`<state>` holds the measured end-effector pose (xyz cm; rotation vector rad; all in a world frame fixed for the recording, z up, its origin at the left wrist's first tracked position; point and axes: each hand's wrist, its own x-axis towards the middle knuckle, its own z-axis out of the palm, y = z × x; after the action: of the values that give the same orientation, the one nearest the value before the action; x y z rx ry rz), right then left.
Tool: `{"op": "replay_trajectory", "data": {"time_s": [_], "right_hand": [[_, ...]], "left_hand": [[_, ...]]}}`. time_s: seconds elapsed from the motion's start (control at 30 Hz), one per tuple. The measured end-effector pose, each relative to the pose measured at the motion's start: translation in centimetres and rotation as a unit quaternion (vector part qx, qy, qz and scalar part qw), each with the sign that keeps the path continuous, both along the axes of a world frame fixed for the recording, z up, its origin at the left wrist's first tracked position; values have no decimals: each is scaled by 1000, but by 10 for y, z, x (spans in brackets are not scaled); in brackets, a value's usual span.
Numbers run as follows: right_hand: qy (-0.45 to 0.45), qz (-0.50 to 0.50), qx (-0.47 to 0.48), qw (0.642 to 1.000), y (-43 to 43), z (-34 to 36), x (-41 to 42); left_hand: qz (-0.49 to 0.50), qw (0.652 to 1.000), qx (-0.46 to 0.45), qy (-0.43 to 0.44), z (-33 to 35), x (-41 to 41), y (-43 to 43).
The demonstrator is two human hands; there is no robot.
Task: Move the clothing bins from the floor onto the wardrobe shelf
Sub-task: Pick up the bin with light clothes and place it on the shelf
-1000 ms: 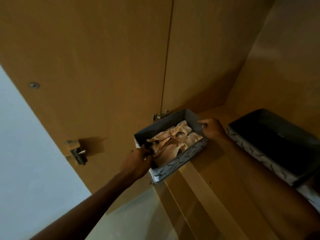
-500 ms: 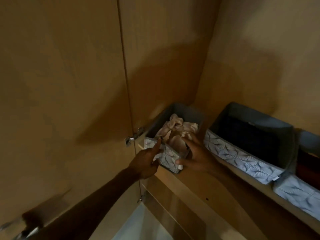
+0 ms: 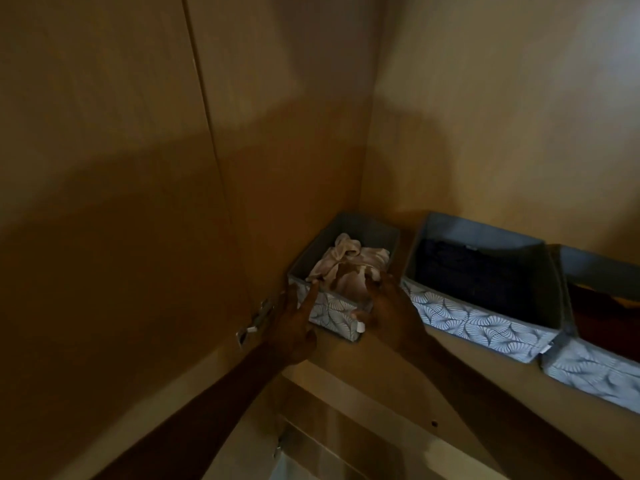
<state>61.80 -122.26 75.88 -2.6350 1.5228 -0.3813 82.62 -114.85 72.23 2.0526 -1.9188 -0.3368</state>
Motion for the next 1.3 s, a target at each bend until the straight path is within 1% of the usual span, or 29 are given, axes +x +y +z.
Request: {"op": "replay_trajectory", "data": {"time_s": [0.1,0.2,0.43,0.8,0.9,1.07,1.17,1.23,1.3], "right_hand": [[82,-42,-66,994,-7,-2,0],[131,-57,-87,986,-17,-2,-1],[163,-80,-100,978,-53,2,-6],[166,-105,-71,978,-104,2,-19],[158,-105,-55,980,-111,1,-22],[140,-97,-60,984,-118,-3,-23],[131,-100,-60,985,-118,-7,-26],[110,-96,-52,988,-115,-6,-26],[64,-83,-33,994,-108,-4,-25]], "left_hand": [[-13,999,28,7,2,2,-19],[-39,998,38,25,3,6,-42],[-59,994,69,54,15,1,-80],[-69,992,78,65,17,-12,-127],[-76,990,88,84,17,-12,-138],[-74,986,106,110,18,-16,-149],[-69,983,81,151,13,-19,-145],[-44,984,36,171,9,-20,-138],[-15,976,-16,217,7,-22,-126]]}}
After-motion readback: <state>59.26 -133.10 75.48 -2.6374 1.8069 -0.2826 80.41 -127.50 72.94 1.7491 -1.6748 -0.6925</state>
